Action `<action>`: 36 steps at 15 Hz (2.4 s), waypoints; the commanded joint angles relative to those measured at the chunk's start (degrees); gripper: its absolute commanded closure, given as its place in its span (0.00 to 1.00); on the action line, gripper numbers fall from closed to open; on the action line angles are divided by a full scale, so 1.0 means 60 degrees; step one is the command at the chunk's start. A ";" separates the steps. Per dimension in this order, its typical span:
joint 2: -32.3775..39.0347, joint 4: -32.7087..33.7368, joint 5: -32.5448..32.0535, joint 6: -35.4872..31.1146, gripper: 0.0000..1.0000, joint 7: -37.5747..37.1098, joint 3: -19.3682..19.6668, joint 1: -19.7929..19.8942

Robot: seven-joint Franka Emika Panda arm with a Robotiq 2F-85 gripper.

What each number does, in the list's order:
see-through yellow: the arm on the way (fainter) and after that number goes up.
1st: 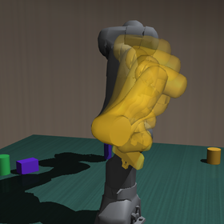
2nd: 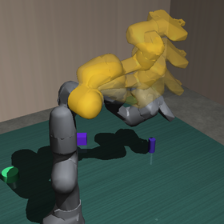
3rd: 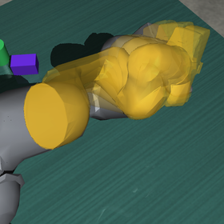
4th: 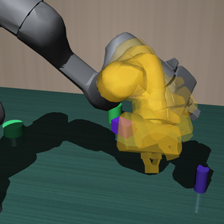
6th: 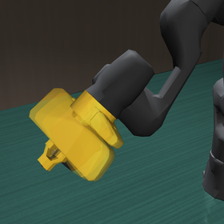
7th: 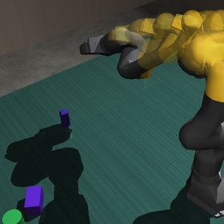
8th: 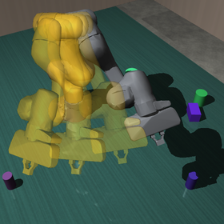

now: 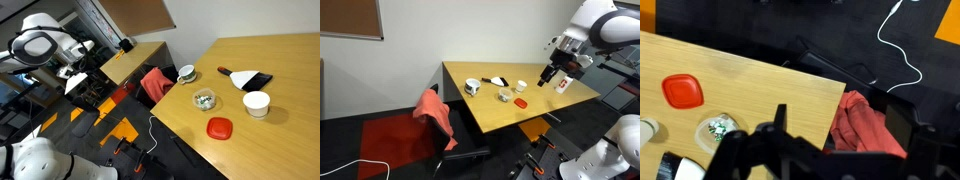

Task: Pour the contents from the clear bowl into the white bowl

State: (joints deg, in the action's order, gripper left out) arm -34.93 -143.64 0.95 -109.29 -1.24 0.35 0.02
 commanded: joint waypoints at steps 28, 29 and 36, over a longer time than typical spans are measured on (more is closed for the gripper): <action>0.5107 0.1196 -0.1388 -0.4858 0.00 -0.1744 0.1663 0.2439; 0.5357 0.1273 -0.1254 -0.4936 0.00 -0.1738 0.1834 0.2480; 0.5526 0.1275 -0.1224 -0.4781 0.00 -0.1544 0.2060 0.2395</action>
State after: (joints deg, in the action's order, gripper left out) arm -1.77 -136.05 -6.38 -138.08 -10.51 12.36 14.74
